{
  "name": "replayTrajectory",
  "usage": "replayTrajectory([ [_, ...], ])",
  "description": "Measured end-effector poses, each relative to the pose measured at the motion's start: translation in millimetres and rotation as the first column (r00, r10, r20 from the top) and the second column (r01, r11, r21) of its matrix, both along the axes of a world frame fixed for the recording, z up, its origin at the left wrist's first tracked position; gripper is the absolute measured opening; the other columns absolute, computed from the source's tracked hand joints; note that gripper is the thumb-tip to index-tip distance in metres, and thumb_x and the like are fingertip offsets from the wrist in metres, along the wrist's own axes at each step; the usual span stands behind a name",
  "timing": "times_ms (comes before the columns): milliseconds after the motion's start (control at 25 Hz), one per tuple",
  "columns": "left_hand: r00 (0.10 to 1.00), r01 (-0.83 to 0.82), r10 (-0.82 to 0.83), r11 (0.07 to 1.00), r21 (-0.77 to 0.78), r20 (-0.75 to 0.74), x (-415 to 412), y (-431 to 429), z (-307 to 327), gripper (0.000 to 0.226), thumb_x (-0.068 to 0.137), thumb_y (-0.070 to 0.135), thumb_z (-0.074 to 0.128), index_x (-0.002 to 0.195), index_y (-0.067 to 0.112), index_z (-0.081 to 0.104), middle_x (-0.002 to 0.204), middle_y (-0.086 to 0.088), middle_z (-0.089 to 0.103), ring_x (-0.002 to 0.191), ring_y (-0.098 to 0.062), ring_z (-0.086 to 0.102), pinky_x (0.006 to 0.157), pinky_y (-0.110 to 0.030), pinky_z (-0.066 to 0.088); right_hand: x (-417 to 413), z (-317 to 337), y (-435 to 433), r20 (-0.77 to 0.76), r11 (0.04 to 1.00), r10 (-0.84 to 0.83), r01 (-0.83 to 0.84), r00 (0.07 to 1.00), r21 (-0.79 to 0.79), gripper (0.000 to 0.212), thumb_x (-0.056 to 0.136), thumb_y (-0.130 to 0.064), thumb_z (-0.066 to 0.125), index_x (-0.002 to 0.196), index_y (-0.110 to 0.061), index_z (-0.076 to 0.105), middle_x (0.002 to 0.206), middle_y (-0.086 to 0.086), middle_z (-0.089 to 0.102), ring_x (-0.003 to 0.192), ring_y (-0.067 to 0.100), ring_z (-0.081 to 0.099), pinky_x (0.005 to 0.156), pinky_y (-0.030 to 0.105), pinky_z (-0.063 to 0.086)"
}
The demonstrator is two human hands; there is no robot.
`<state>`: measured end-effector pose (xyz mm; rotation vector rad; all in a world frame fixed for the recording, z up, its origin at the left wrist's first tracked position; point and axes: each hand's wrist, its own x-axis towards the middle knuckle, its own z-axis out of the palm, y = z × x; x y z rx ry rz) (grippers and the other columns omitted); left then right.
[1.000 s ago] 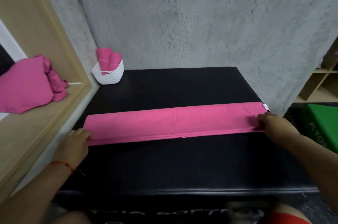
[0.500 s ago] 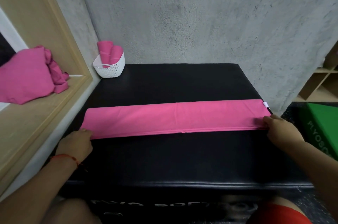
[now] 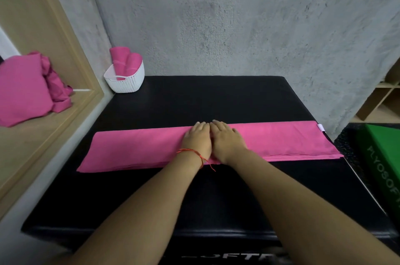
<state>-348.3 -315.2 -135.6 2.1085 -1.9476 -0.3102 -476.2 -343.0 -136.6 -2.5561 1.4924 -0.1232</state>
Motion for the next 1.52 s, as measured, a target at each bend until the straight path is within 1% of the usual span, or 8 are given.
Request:
replayTrajectory([
  [80, 0.996, -0.012, 0.005, 0.996, 0.084, 0.085, 1.4, 0.9, -21.6, 0.058, 0.11, 0.036, 0.027, 0.165, 0.022, 0.019, 0.173, 0.005, 0.015, 0.161, -0.018, 0.006, 0.129, -0.046, 0.013, -0.9, -17.3, 0.9, -0.132, 0.999, 0.023, -0.018, 0.991, 0.032, 0.065, 0.112, -0.04, 0.021, 0.171, -0.02, 0.002, 0.179, 0.0, -0.002, 0.164, 0.023, -0.001, 0.131, 0.054, 0.01],
  [200, 0.995, -0.011, 0.001, 0.995, 0.095, 0.103, 6.6, 11.3, -40.6, 0.06, 0.109, 0.043, 0.016, 0.167, 0.028, 0.004, 0.174, 0.013, -0.002, 0.16, -0.011, -0.008, 0.13, -0.049, 0.0, -14.9, -31.2, 2.0, -0.133, 0.998, 0.048, -0.041, 0.99, 0.056, 0.064, 0.112, -0.049, 0.007, 0.169, -0.026, -0.007, 0.177, -0.004, -0.014, 0.163, 0.018, -0.014, 0.132, 0.053, -0.002],
  [360, 0.992, -0.002, -0.007, 0.997, 0.076, 0.123, 34.3, 16.8, -41.4, 0.061, 0.108, 0.046, 0.014, 0.166, 0.034, 0.002, 0.173, 0.018, -0.003, 0.159, -0.007, -0.007, 0.129, -0.05, -0.002, -48.9, -34.0, -11.3, -0.101, 0.999, 0.031, -0.028, 0.994, 0.033, 0.069, 0.107, -0.062, 0.011, 0.169, -0.036, -0.005, 0.177, -0.011, -0.011, 0.163, 0.013, -0.011, 0.132, 0.049, -0.003],
  [520, 0.982, -0.048, 0.041, 0.998, 0.038, 0.184, 112.2, 29.7, -44.5, 0.058, 0.109, 0.043, 0.016, 0.166, 0.036, 0.005, 0.173, 0.017, 0.002, 0.159, -0.007, 0.002, 0.128, -0.048, 0.009, -121.2, -33.5, -41.9, -0.08, 0.998, -0.064, 0.066, 0.995, 0.022, 0.077, 0.1, -0.077, 0.013, 0.168, -0.043, 0.0, 0.176, -0.013, -0.006, 0.163, 0.012, -0.006, 0.132, 0.047, 0.001],
  [800, 0.928, -0.324, 0.302, 0.943, 0.072, 0.221, 281.2, 72.1, -48.0, 0.057, 0.11, 0.044, 0.012, 0.166, 0.039, 0.004, 0.173, 0.018, 0.001, 0.159, -0.006, -0.002, 0.129, -0.049, 0.003, -245.1, -36.9, -86.2, -0.059, 0.943, -0.33, 0.332, 0.942, 0.024, 0.114, 0.072, -0.103, -0.002, 0.169, -0.043, 0.007, 0.178, -0.01, 0.002, 0.164, 0.015, 0.002, 0.132, 0.051, 0.008],
  [1000, 0.909, -0.393, 0.37, 0.914, 0.101, 0.191, 297.3, 73.2, -50.9, 0.056, 0.109, 0.049, 0.016, 0.164, 0.045, 0.006, 0.172, 0.021, 0.003, 0.16, -0.011, -0.001, 0.127, -0.056, 0.003, -254.8, -37.2, -87.1, -0.041, 0.918, -0.39, 0.392, 0.92, 0.062, 0.11, 0.076, -0.1, 0.008, 0.169, -0.041, 0.01, 0.178, -0.012, 0.001, 0.164, 0.013, -0.001, 0.132, 0.05, 0.008],
  [1360, 0.8, -0.6, 0.586, 0.772, 0.208, 0.132, 293.7, 60.1, -42.6, 0.064, 0.103, 0.064, 0.01, 0.164, 0.044, 0.006, 0.175, 0.007, 0.002, 0.16, -0.028, 0.001, 0.124, -0.066, 0.004, -259.1, -40.3, -89.6, -0.099, 0.875, -0.472, 0.479, 0.876, 0.065, 0.096, 0.088, -0.094, 0.008, 0.168, -0.042, 0.0, 0.177, -0.011, -0.007, 0.164, 0.02, -0.001, 0.131, 0.057, 0.007],
  [1520, 0.744, -0.663, 0.59, 0.709, 0.239, 0.314, 296.9, 45.9, -40.4, 0.071, 0.1, 0.059, -0.001, 0.166, 0.033, 0.003, 0.175, 0.002, 0.001, 0.16, -0.031, -0.003, 0.124, -0.066, 0.001, -254.7, -38.9, -90.6, -0.144, 0.879, -0.465, 0.475, 0.874, 0.045, 0.093, 0.09, -0.09, 0.007, 0.168, -0.04, -0.002, 0.178, -0.01, -0.007, 0.164, 0.024, 0.001, 0.129, 0.06, 0.007],
])
